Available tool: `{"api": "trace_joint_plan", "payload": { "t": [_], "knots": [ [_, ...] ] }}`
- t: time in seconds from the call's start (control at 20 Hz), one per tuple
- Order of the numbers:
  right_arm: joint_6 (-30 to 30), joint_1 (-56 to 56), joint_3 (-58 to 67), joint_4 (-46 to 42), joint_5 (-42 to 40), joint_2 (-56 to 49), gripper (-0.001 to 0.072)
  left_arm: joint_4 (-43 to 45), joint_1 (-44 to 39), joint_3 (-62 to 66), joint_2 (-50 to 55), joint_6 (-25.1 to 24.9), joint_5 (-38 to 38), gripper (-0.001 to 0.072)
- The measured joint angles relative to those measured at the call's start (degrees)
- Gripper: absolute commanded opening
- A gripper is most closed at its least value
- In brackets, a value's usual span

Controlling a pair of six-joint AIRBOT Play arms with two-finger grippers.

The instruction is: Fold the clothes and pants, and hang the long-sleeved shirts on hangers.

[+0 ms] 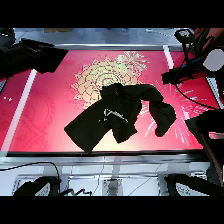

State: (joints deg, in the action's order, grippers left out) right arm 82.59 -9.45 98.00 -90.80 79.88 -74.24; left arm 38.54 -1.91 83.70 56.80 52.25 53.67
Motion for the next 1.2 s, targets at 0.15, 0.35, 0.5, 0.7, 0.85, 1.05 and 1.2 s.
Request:
{"api": "trace_joint_plan", "payload": {
  "t": [0.15, 0.35, 0.5, 0.7, 0.85, 1.05, 1.2],
  "knots": [
    [0.0, 0.0, 0.0, 0.0, 0.0, 0.0, 0.0037, 0.0, 0.0, 0.0, 0.0, 0.0, 0.0, 0.0698],
    [0.0, 0.0, 0.0, 0.0, 0.0, 0.0, 0.0037, 0.0, 0.0, 0.0, 0.0, 0.0, 0.0, 0.0699],
    [0.0, 0.0, 0.0, 0.0, 0.0, 0.0, 0.0037, 0.0, 0.0, 0.0, 0.0, 0.0, 0.0, 0.0698],
    [0.0, 0.0, 0.0, 0.3, -0.2, 0.0, 0.0037, 0.0, 0.0, 0.0, 0.0, 0.0, 0.0, 0.0698],
    [-0.5, 0.1, 0.0, 0.7, -2.2, -0.2, 0.0037, 0.0, 0.0, 0.0, 0.0, 0.0, 0.0, 0.0698],
    [-3.0, 5.2, -5.1, 0.2, -0.9, -0.7, 0.0036, 0.0, 0.0, 0.0, 0.0, 0.0, 0.0, 0.0698],
    [-5.7, 13.3, -17.4, 8.5, 2.4, -0.7, 0.0037, 0.0, 0.0, 0.0, 0.0, 0.0, 0.0, 0.0698]
  ]
}}
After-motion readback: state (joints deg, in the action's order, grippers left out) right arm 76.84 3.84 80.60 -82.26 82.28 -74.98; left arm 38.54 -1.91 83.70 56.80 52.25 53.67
